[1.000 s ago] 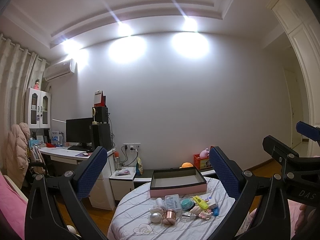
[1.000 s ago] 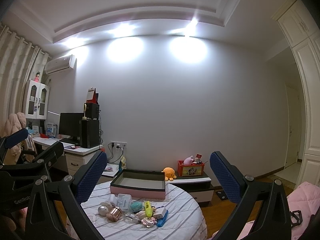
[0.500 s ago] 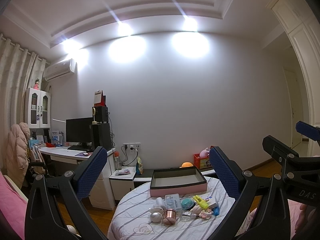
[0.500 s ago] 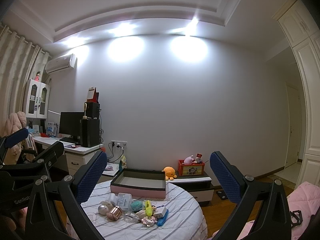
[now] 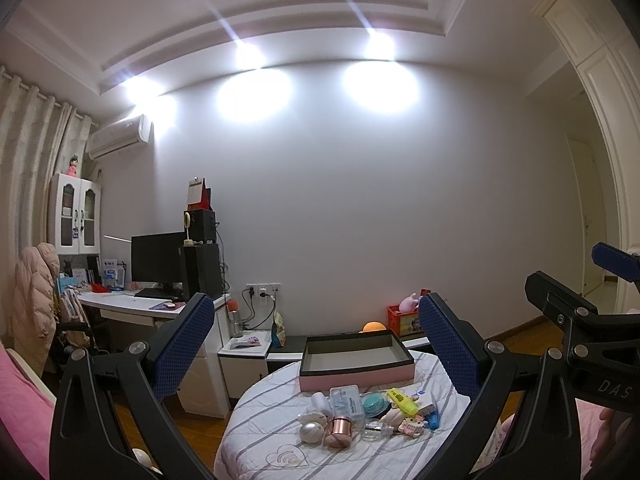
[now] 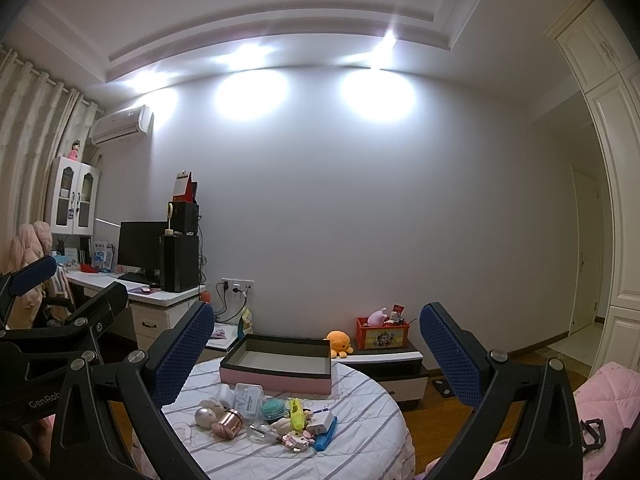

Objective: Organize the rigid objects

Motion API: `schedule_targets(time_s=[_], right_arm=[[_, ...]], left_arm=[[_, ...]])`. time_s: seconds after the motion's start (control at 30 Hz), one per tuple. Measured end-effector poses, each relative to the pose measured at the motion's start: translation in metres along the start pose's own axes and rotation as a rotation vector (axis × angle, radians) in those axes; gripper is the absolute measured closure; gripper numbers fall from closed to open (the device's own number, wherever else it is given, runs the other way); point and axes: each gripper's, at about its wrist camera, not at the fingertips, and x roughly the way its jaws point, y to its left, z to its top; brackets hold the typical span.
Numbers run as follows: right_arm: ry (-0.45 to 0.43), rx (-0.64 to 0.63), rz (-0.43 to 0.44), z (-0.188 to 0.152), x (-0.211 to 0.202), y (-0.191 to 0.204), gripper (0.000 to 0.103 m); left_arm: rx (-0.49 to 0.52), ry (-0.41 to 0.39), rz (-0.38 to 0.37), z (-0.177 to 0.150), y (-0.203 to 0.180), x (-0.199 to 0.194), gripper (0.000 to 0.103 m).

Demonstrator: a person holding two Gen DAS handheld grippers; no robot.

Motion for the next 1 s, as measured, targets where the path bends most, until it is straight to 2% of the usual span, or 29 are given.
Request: schedule_targets(time_s=[0.27, 0.6, 0.87, 1.0], right_arm=[[0.009, -0.010, -0.021, -0.004, 0.011, 0.001, 0.000], [0.031, -0.029, -0.049, -0.007, 0.043, 0.002, 0.000], [0.081, -0.028, -0.048, -0.026, 0.084, 0.006, 0.000], [0.124, -0.030, -0.040, -0.041, 0.108, 0.007, 0.000]], left_arm=[[0.007, 0.000, -0.014, -0.003, 0.000, 0.012, 0.000], [0.005, 0.006, -0.034, -0.009, -0.002, 0.055, 0.000], [-0.027, 0.081, -0.090, -0.031, 0.007, 0.105, 0.000], [-0.013, 0.127, -0.067, -0.049, 0.010, 0.132, 0.000]])
